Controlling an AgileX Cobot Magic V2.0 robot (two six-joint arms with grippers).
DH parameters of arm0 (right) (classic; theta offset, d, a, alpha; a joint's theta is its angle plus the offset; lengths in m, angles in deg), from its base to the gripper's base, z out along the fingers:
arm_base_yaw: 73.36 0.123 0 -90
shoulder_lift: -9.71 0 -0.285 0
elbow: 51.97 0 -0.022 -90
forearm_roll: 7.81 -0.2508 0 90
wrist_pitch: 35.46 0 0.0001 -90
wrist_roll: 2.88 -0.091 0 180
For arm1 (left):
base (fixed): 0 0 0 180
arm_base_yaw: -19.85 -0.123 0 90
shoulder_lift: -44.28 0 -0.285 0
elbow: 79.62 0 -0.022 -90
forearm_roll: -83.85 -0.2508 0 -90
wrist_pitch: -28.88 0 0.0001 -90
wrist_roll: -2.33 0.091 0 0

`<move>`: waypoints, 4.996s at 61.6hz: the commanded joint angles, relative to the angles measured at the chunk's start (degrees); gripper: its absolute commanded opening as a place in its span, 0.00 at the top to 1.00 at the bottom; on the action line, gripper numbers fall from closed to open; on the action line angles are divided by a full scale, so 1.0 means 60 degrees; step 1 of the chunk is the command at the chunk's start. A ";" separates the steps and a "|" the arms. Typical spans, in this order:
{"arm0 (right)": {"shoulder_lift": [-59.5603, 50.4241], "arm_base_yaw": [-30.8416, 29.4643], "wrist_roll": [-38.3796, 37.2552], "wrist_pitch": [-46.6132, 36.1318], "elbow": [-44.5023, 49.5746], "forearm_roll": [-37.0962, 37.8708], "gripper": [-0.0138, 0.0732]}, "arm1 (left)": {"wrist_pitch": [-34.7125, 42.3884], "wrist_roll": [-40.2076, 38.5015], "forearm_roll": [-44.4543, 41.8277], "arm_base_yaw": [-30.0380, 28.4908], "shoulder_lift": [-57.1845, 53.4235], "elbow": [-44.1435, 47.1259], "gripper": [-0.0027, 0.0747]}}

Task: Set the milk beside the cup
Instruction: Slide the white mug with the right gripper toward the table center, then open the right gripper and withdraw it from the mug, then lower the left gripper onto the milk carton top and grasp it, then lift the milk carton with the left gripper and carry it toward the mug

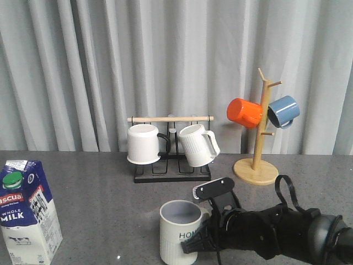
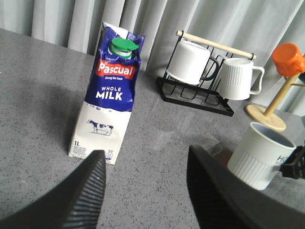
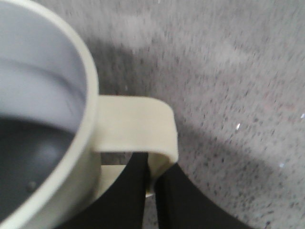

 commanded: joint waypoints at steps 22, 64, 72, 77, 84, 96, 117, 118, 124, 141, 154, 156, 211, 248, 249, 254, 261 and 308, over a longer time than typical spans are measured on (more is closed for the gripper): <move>-0.0443 -0.0034 0.0181 0.0647 -0.0353 -0.0615 0.45 | 0.0427 0.0014 0.0117 0.0004 0.0148 -0.0299 0.47; -0.2463 -0.0034 0.1514 0.2796 -0.0360 -0.2108 0.32 | 0.0384 0.0004 0.0117 0.0004 0.0148 -0.0299 0.47; -0.3484 -0.0034 0.2256 0.3872 -0.0339 -0.2788 0.38 | 0.0376 0.0004 0.0117 0.0004 0.0148 -0.0299 0.47; -0.4130 -0.0034 0.2624 0.4467 -0.0268 -0.2980 0.46 | 0.0387 0.0004 0.0117 0.0004 0.0148 -0.0299 0.47; -0.5362 -0.0034 0.3200 0.4808 0.0579 -0.3052 0.66 | 0.0387 0.0004 0.0117 0.0004 0.0148 -0.0299 0.47; -0.7774 -0.0034 0.3501 0.4775 0.3222 -0.3199 0.85 | 0.0308 0.0004 0.0117 0.0004 0.0148 -0.0299 0.47; -1.0844 -0.0055 0.3452 0.4892 0.5890 -0.2073 0.85 | -0.1345 0.0136 0.0103 0.0004 0.0470 -0.0490 0.46; -1.0907 -0.0055 0.3435 0.4892 0.5942 -0.2018 0.85 | -0.1447 0.0175 0.0083 0.0004 0.0534 -0.0561 0.46; -1.1228 -0.0055 0.3392 0.4939 0.6262 -0.1859 0.85 | -0.2183 0.0596 0.0041 0.0004 0.1131 -0.1380 0.42; -1.1331 -0.0055 0.3234 0.5254 0.6578 -0.1338 0.85 | -0.3897 0.1861 0.0031 0.0004 0.3190 -0.4508 0.23; -1.1331 -0.0055 0.1768 0.5676 0.6578 0.0033 0.85 | -0.4514 0.2092 -0.0514 0.0004 0.4923 -0.6948 0.20; -1.1331 -0.0055 0.1546 0.5676 0.6578 0.0256 0.85 | -0.4514 0.2092 -0.0622 0.0004 0.5147 -0.7283 0.20; -1.1331 -0.0055 0.0885 0.5731 0.6578 0.0676 0.85 | -0.7543 0.1616 -0.1878 0.0004 1.1754 -1.3336 0.21; -1.1331 -0.0055 0.0842 0.5731 0.6578 0.0593 0.85 | -0.7871 0.1583 -0.1880 0.0004 1.2824 -1.3336 0.21; -1.1331 -0.0055 0.0832 0.5731 0.6578 0.0593 0.85 | -0.7916 0.1583 -0.1880 0.0004 1.2866 -1.3336 0.21; -1.1331 -0.0055 0.0802 0.5731 0.6578 0.0593 0.85 | -0.8165 0.1583 -0.1887 0.0004 1.3093 -1.3336 0.21; -1.1331 -0.0055 0.0733 0.5675 0.6578 0.0593 0.85 | -0.8278 0.1583 -0.1887 0.0004 1.3369 -1.3336 0.21; -1.1331 -0.0055 0.0673 0.5596 0.6578 0.0593 0.85 | -0.8052 0.1583 -0.1887 0.0004 1.3607 -1.3336 0.62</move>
